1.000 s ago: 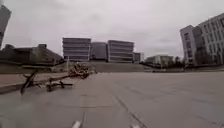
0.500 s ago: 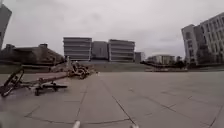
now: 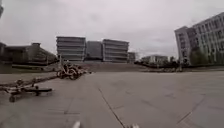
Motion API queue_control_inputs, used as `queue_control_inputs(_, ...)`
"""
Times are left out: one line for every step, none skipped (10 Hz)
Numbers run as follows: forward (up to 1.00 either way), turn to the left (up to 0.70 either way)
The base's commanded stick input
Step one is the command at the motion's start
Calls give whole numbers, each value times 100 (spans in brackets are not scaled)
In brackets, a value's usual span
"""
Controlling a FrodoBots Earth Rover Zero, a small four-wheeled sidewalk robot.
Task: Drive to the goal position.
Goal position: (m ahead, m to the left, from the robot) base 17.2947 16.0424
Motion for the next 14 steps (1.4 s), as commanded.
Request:
queue_control_inputs(100,-4)
queue_control_inputs(100,0)
queue_control_inputs(100,0)
queue_control_inputs(100,0)
queue_control_inputs(100,0)
queue_control_inputs(100,0)
queue_control_inputs(100,0)
queue_control_inputs(100,0)
queue_control_inputs(100,0)
queue_control_inputs(100,0)
queue_control_inputs(100,0)
queue_control_inputs(100,0)
queue_control_inputs(100,0)
queue_control_inputs(100,0)
